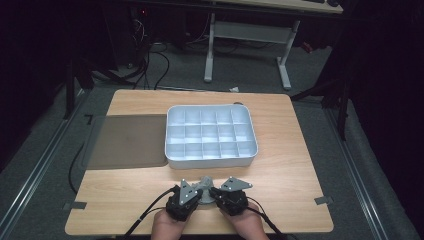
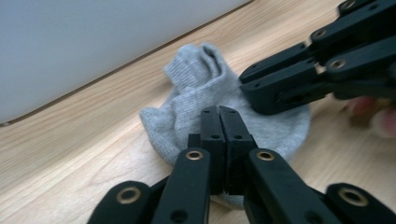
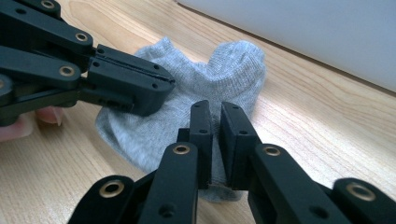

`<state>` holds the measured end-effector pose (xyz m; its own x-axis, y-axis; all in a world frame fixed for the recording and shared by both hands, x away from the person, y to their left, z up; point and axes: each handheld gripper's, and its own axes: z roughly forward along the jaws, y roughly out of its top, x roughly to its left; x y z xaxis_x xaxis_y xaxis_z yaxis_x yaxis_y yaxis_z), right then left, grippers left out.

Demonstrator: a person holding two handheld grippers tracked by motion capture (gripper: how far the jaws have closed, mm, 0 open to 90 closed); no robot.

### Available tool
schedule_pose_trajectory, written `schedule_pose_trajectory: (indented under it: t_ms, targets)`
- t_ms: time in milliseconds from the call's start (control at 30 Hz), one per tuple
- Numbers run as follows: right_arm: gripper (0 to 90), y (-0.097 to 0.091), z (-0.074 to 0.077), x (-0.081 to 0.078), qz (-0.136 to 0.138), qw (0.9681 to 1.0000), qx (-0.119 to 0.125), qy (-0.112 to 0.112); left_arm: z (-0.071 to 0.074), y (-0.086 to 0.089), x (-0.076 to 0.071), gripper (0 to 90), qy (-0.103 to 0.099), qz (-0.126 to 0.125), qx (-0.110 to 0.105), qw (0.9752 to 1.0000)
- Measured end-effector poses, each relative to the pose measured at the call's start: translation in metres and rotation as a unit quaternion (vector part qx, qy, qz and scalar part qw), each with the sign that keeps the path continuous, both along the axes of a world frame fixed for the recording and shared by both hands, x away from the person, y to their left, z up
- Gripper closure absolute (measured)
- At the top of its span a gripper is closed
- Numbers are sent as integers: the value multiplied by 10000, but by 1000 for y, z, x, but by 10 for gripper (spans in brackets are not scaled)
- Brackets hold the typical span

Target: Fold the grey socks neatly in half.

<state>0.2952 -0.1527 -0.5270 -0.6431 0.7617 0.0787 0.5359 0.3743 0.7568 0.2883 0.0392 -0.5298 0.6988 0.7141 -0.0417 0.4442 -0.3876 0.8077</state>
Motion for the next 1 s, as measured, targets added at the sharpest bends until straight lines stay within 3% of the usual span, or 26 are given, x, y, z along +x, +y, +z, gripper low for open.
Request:
schedule_pose_trajectory:
  t_ms: [133, 167, 333, 367, 433, 467, 567, 700, 767, 1000]
  targets:
    - [749, -2, 3, -2, -30, 9999, 144, -53, -2, 0, -1, 900, -45, 63, 78, 9999]
    - [684, -4, 5, -5, -104, 9997, 220, -92, -2, 1, 0, 900, -20, 55, 60, 10000]
    - [614, -12, 7, -6, -273, 9986, 439, 57, -2, 3, -1, 900, 20, 51, 19, 10000]
    - [593, -14, 4, -3, -272, 9983, 477, 210, -2, 3, -1, 900, 21, 50, 17, 10000]
    - [585, -14, 2, -2, -258, 9978, 533, 295, -2, 3, 0, 900, 26, 50, 13, 10000]
    - [563, -13, 0, 1, -217, 9965, 659, 476, -2, 3, 0, 900, 32, 52, 1, 10000]
    - [539, -10, -4, 5, -195, 9949, 685, 708, -2, 4, 0, 900, 47, 58, -10, 10000]
    - [532, -11, -4, 8, -255, 9927, 805, 864, -2, 4, 0, 900, 64, 46, -37, 10000]
    - [563, -12, -6, 10, -306, 9898, 1009, 958, -2, 3, -1, 900, 9, 45, 32, 10000]
    - [687, -10, -7, 8, -222, 9914, 908, 920, -2, 2, -3, 900, -53, 31, 95, 9999]
